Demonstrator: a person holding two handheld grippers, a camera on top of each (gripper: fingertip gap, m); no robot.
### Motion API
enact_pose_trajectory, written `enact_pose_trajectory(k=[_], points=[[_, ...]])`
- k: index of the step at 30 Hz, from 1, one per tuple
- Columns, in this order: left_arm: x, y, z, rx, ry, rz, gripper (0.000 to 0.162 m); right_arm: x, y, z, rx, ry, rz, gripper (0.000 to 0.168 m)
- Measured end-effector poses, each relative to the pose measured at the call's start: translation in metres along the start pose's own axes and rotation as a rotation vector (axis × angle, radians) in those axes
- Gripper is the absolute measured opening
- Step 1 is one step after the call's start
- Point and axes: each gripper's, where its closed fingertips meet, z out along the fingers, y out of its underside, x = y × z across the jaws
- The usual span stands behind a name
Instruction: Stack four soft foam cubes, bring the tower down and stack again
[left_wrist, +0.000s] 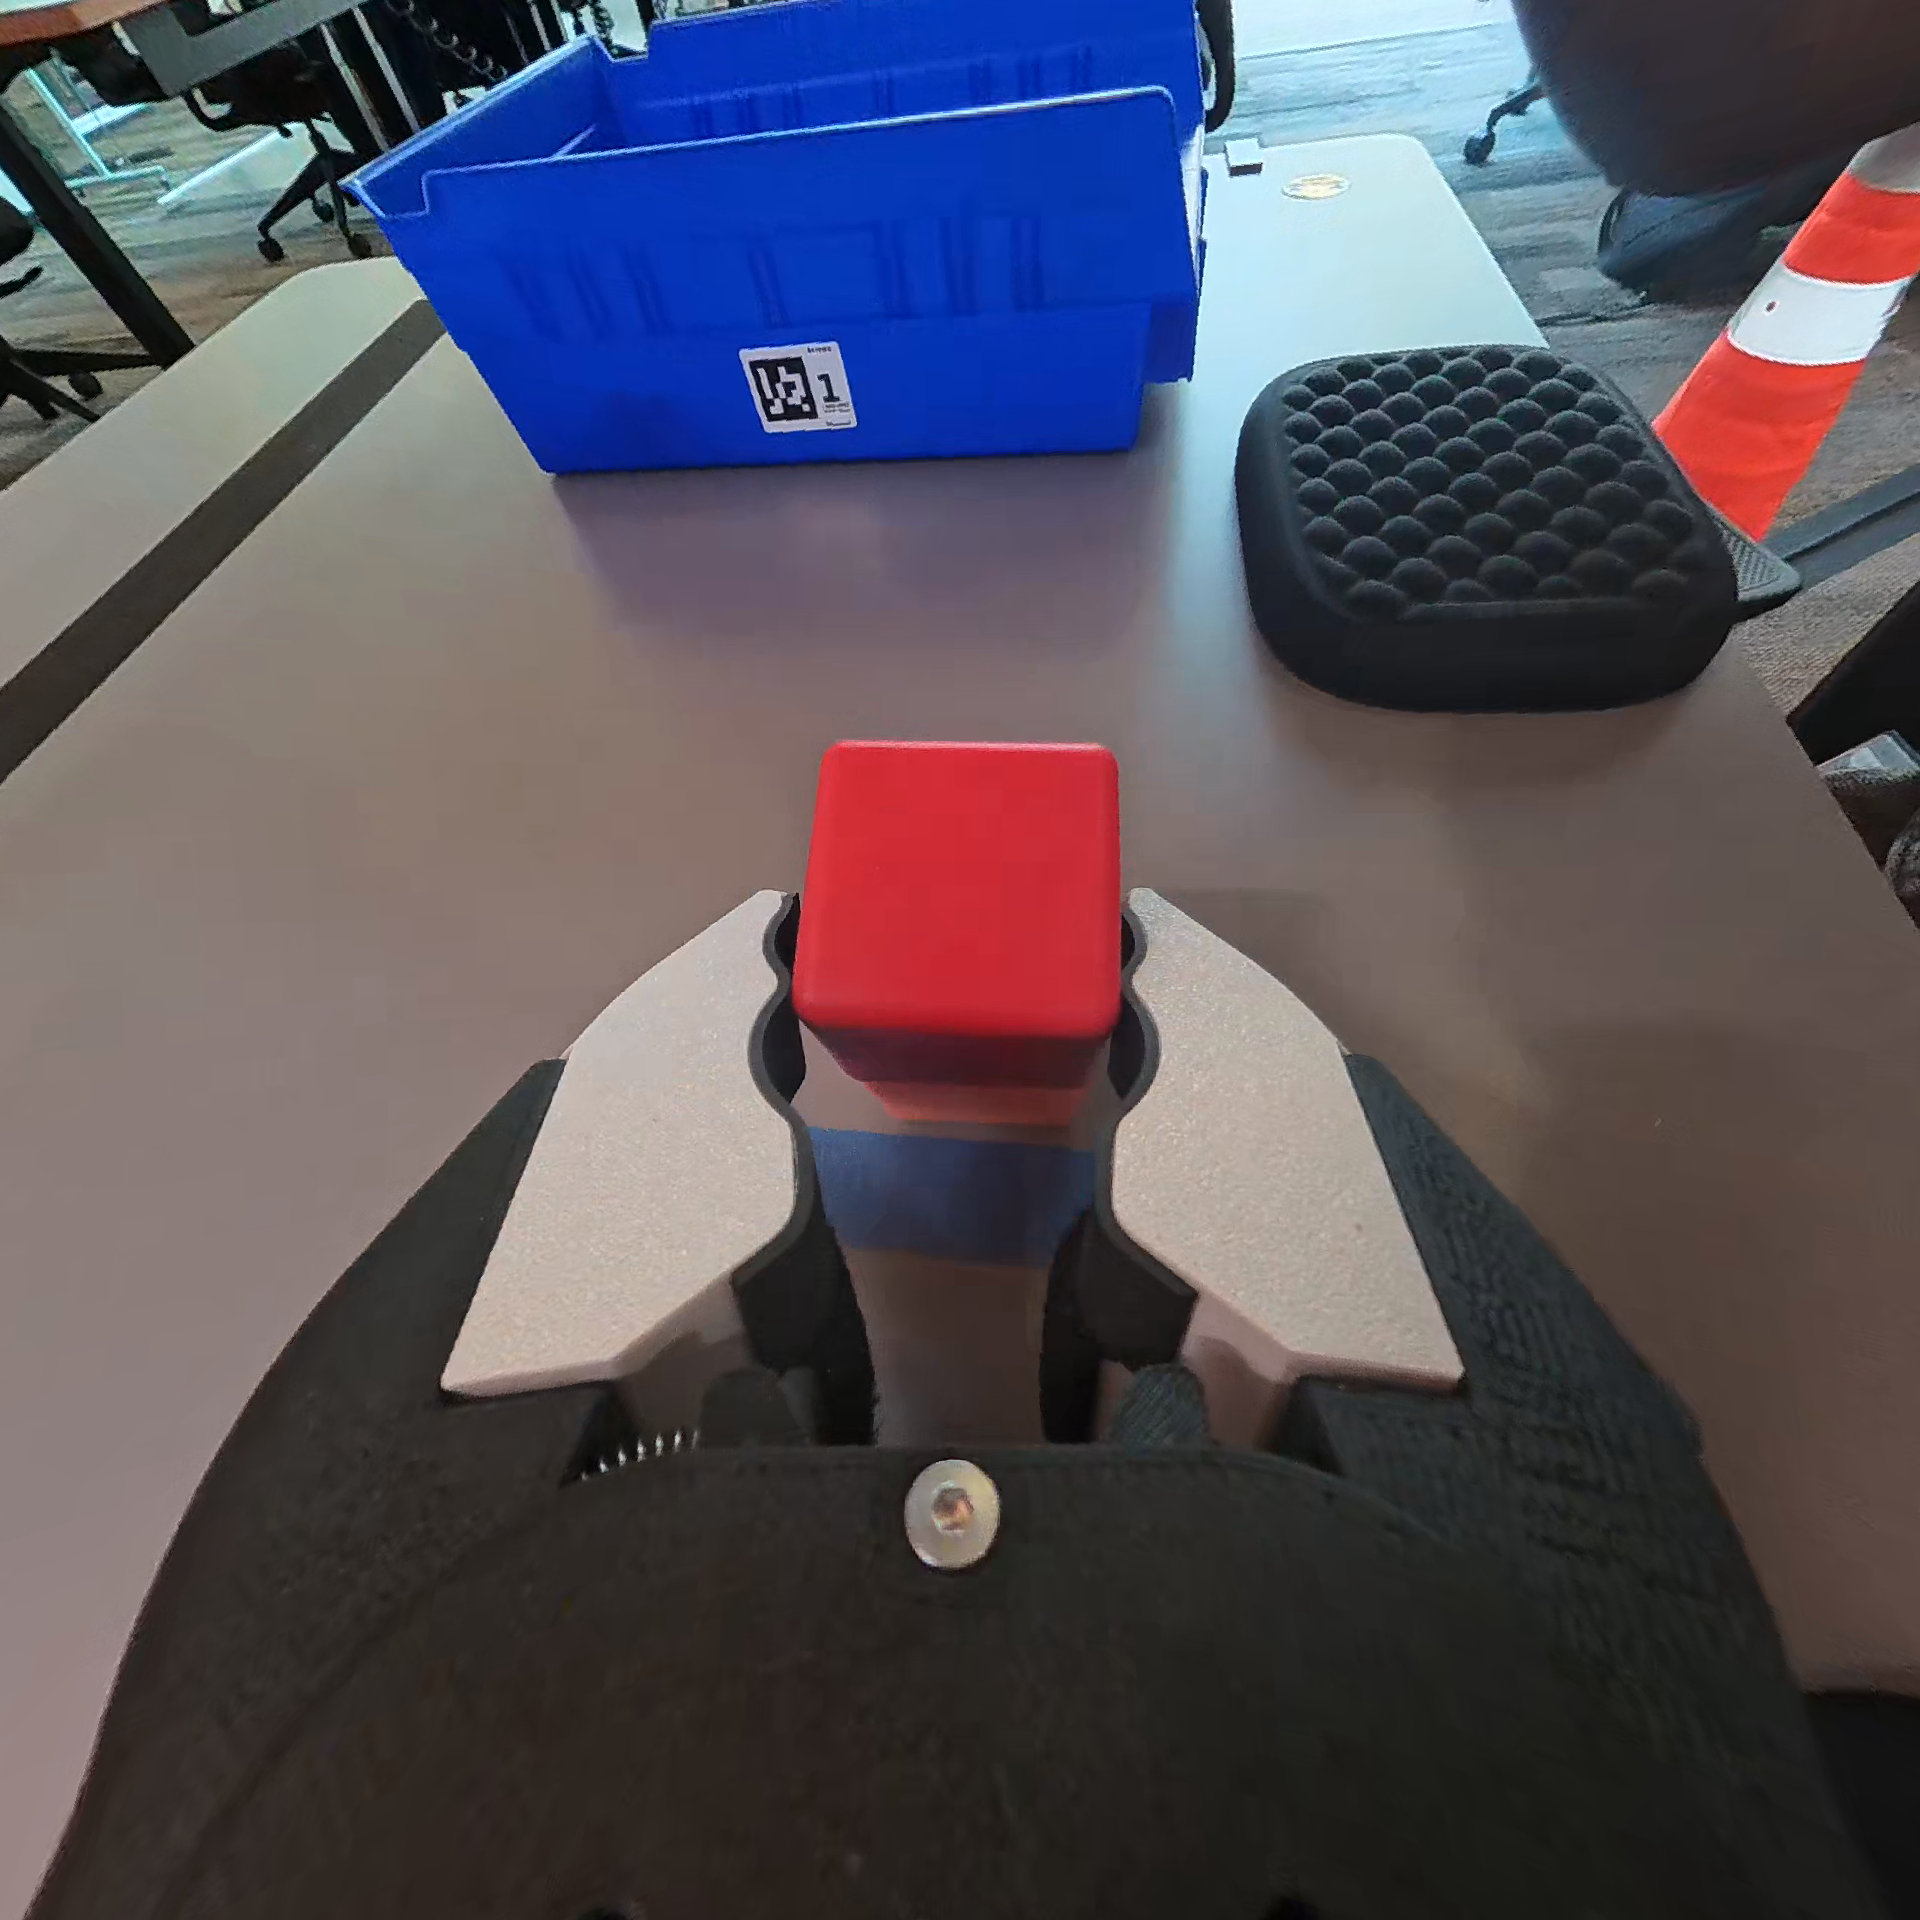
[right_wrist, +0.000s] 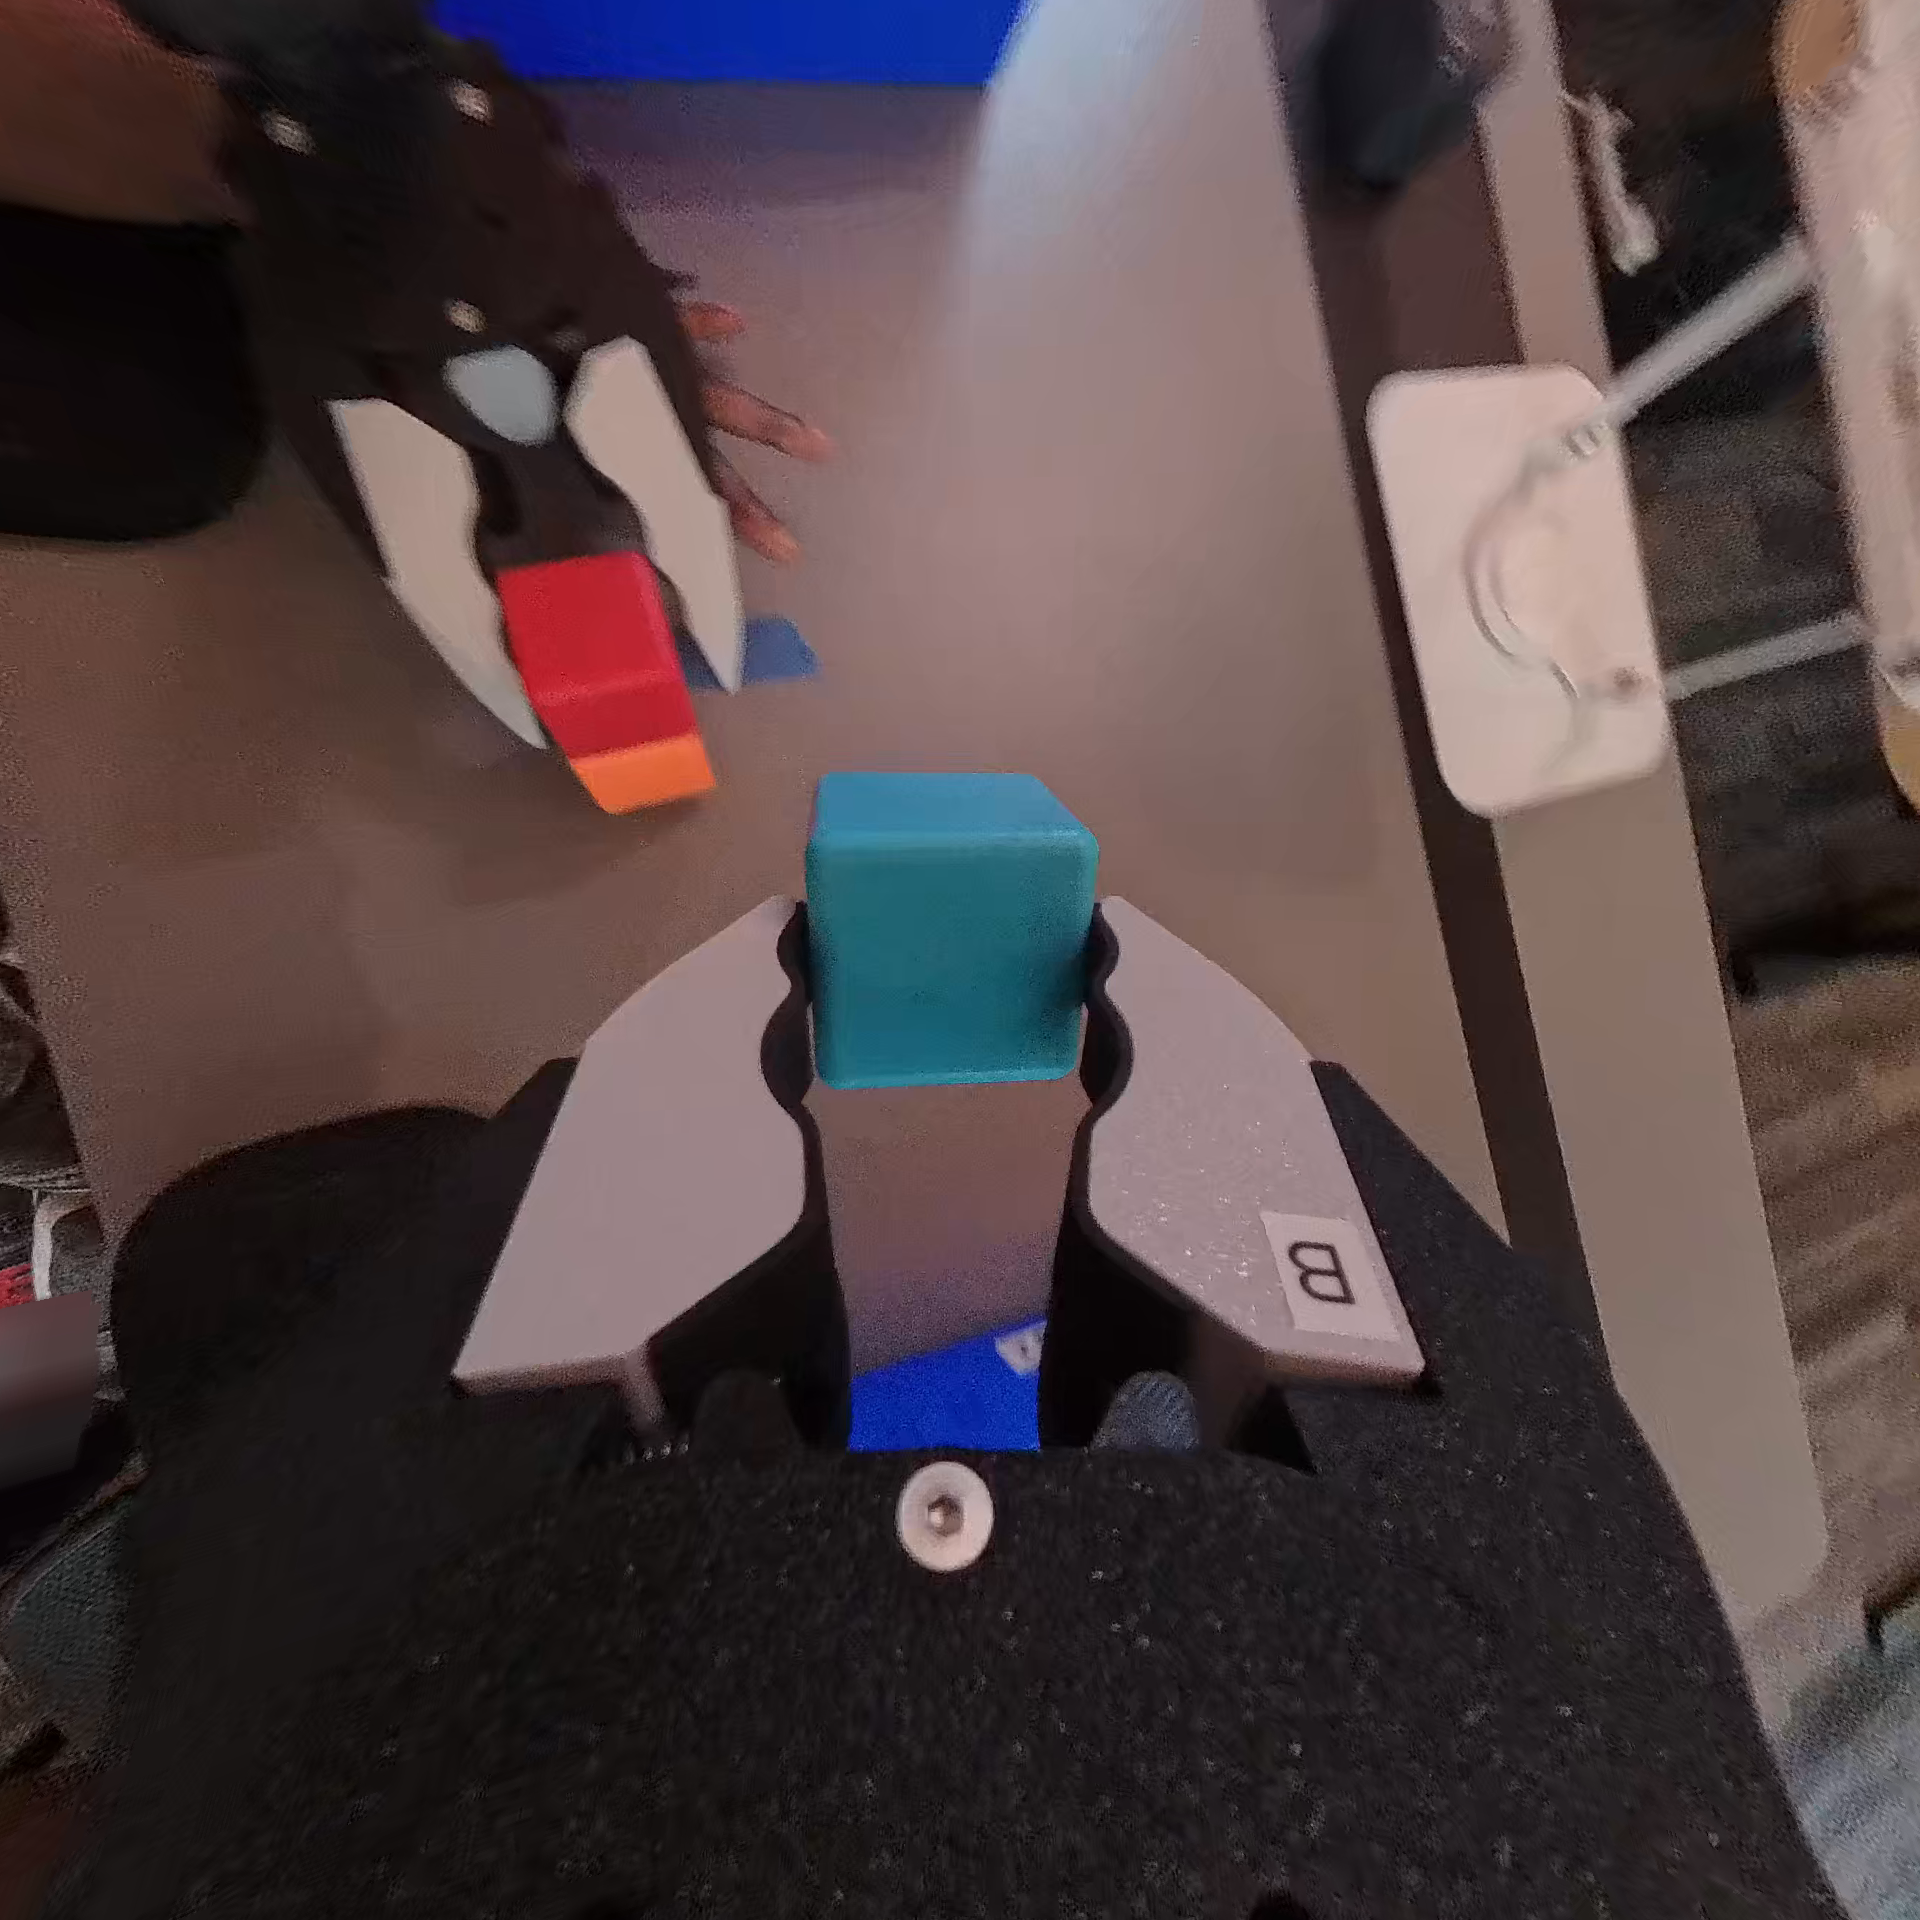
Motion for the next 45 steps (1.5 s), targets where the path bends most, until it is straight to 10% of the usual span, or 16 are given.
enact_pose_trajectory(k=[7, 14, 25, 30, 33, 39, 45], points=[[0.002, -0.003, 0.002, 0.006, -0.001, 0.008, 0.057, 0.080, 0.158, -0.053, -0.240, 0.283, 0.456, 0.049], [0.003, -0.005, 0.003, 0.020, -0.005, 0.013, 0.057, 0.090, 0.289, -0.007, -0.526, 0.172, 0.670, 0.050], [0.001, 0.003, 0.003, -0.017, -0.016, -0.001, 0.075, 0.083, 0.343, 0.016, -0.695, 0.164, 0.641, 0.052], [0.000, 0.012, 0.006, -0.075, -0.018, -0.055, 0.088, 0.099, 0.304, -0.004, -0.570, 0.279, 0.603, 0.079], [0.001, 0.018, 0.010, -0.114, -0.017, -0.051, 0.089, 0.100, 0.214, -0.017, -0.304, 0.302, 0.465, 0.084], [-0.001, 0.023, 0.012, -0.146, -0.037, -0.068, 0.080, -0.012, 0.014, 0.008, 0.116, -0.063, -0.178, 0.084], [0.004, 0.033, 0.016, -0.227, -0.036, -0.042, 0.077, -0.101, -0.023, 0.086, 0.005, -0.363, -0.452, 0.075]])
